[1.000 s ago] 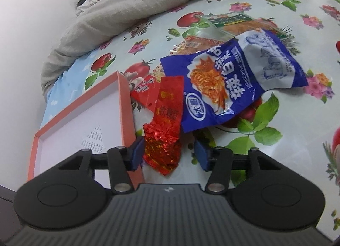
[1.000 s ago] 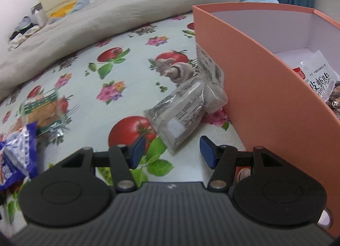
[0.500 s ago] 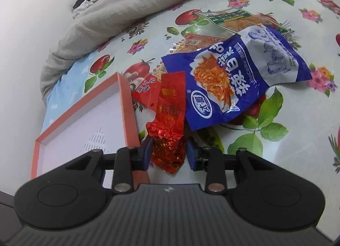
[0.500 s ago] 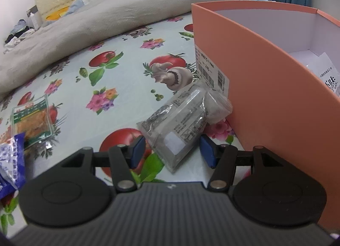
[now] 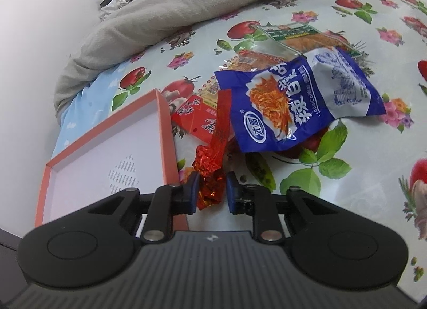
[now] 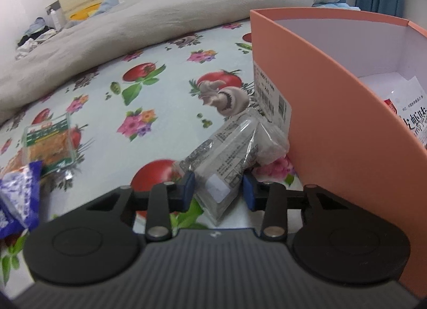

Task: Organize snacks
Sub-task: 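Grasp the red candy wrapper with left gripper while right grasps the clear packet, then lift both held packets and carry them toward the deep pink box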

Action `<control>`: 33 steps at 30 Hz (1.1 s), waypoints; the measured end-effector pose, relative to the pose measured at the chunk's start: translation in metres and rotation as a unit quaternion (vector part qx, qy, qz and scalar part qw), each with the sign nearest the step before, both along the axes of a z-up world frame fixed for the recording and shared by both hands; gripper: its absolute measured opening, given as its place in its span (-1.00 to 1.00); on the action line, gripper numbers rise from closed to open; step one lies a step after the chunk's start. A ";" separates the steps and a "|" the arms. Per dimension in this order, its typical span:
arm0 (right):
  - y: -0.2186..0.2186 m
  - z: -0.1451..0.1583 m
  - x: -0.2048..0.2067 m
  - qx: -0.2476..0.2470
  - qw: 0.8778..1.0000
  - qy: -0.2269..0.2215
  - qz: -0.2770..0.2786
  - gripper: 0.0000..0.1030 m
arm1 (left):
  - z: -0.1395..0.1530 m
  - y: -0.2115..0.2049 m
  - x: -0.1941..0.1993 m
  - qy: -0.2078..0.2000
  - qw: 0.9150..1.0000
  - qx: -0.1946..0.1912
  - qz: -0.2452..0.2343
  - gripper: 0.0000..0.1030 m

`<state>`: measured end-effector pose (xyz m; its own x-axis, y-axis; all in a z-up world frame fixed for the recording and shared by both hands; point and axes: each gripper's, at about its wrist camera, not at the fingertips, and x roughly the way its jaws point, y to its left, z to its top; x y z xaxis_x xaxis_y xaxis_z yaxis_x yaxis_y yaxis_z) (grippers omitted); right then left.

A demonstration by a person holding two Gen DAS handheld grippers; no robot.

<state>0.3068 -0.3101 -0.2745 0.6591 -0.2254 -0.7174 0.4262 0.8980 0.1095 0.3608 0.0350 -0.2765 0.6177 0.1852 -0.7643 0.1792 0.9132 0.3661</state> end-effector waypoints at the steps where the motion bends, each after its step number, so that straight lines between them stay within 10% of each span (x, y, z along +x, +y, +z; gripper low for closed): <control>1: 0.002 0.001 -0.004 -0.002 1.000 0.003 0.003 -0.24 | 0.002 0.000 -0.001 -0.002 1.000 -0.002 0.000 -0.53; 33: 0.040 0.020 -0.121 0.040 0.992 0.016 0.115 -0.53 | 0.042 -0.042 -0.114 -0.030 0.991 -0.130 -0.008 -0.53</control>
